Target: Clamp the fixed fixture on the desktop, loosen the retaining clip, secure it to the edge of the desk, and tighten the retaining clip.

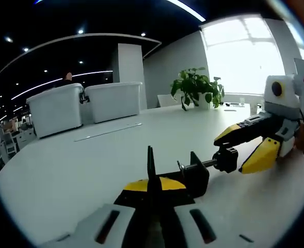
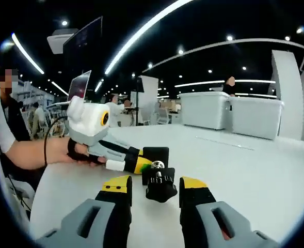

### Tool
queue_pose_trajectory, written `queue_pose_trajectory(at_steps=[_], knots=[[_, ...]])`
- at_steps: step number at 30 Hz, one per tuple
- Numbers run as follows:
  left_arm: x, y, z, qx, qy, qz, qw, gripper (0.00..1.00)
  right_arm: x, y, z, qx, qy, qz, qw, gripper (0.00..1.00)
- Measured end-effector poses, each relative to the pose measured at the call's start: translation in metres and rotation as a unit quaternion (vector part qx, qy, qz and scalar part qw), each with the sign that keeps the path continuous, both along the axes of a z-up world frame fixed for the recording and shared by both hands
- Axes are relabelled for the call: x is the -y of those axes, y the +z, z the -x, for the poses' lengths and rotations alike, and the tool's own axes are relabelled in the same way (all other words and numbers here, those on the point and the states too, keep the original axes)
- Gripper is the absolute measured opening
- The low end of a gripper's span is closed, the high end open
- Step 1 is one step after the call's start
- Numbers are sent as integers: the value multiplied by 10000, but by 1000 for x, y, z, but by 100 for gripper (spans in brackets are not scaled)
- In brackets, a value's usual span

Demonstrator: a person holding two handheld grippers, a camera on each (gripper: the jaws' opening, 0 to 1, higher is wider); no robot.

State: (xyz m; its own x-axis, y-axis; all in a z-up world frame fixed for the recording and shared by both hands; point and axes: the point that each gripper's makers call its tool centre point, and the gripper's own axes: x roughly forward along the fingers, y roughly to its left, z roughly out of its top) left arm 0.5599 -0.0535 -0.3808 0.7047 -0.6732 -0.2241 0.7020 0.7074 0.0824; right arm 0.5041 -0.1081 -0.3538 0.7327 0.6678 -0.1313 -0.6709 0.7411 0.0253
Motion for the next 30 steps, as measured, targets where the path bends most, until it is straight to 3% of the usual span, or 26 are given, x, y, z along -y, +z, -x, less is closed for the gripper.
queue_pose_trajectory(at_steps=[3, 8, 18, 25, 30], knots=[[0, 0, 0, 1, -1, -2, 10000, 5, 1, 1, -2, -410, 45, -489, 9980, 34], [0, 0, 0, 4, 2, -3, 10000, 5, 5, -4, -9, -756, 5, -680, 9948, 30], [0, 0, 0, 9, 8, 1, 10000, 5, 0, -10, -7, -706, 26, -402, 9967, 25], [-1, 0, 1, 10, 11, 6, 10000, 5, -1, -10, -6, -488, 32, -261, 9985, 24], [-1, 0, 1, 18, 15, 5, 10000, 5, -3, -8, -5, 274, 9, 508, 9983, 24]])
